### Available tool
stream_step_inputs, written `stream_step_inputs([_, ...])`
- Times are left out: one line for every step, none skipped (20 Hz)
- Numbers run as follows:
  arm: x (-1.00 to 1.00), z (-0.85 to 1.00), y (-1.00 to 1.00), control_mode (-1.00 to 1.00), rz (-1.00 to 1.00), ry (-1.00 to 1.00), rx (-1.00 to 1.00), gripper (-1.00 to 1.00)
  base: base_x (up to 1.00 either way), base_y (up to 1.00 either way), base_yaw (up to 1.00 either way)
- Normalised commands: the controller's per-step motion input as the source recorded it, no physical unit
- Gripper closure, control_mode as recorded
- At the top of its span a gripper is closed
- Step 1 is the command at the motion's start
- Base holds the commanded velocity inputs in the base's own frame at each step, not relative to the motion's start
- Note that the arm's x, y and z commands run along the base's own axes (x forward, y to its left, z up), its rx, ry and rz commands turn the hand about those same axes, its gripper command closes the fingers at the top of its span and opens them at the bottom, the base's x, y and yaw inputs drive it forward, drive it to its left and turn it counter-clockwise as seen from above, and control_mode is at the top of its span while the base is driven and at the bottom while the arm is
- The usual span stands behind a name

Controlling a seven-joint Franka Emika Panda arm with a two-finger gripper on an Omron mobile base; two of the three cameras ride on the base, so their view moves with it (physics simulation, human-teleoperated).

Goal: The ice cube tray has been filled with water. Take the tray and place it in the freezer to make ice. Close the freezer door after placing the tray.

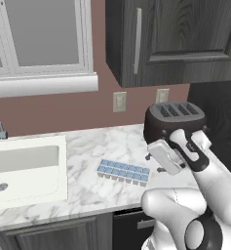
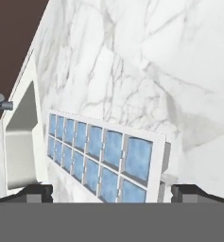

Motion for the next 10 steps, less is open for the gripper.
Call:
stream_step_inputs([-0.02,-0.27,0.09,-1.00,0.00,0.00,0.06,-1.00,0.00,0.00,0.00])
stream_step_inputs([-0.02,-0.28,0.10,-1.00,0.00,0.00,0.06,-1.00,0.00,0.00,0.00])
stream_step_inputs([-0.05,-0.26,0.09,-1.00,0.00,0.00,0.06,-1.00,0.00,0.00,0.00])
stream_step_inputs([-0.01,-0.26,0.12,-1.00,0.00,0.00,0.05,-1.00,0.00,0.00,0.00])
stream_step_inputs([-0.01,-0.28,0.12,-1.00,0.00,0.00,0.04,-1.00,0.00,0.00,0.00])
stream_step_inputs([-0.01,-0.30,0.14,-1.00,0.00,0.00,0.03,-1.00,0.00,0.00,0.00])
stream_step_inputs([-0.04,-0.32,0.16,-1.00,0.00,0.00,0.03,-1.00,0.00,0.00,0.00])
stream_step_inputs([-0.09,-0.36,0.21,-1.00,0.00,0.00,0.00,-1.00,0.00,0.00,0.00])
stream_step_inputs([-0.15,-0.41,0.29,-1.00,0.00,0.00,0.00,-1.00,0.00,0.00,0.00])
stream_step_inputs([-0.17,-0.34,0.31,-1.00,0.00,0.00,0.00,-1.00,0.00,0.00,0.00])
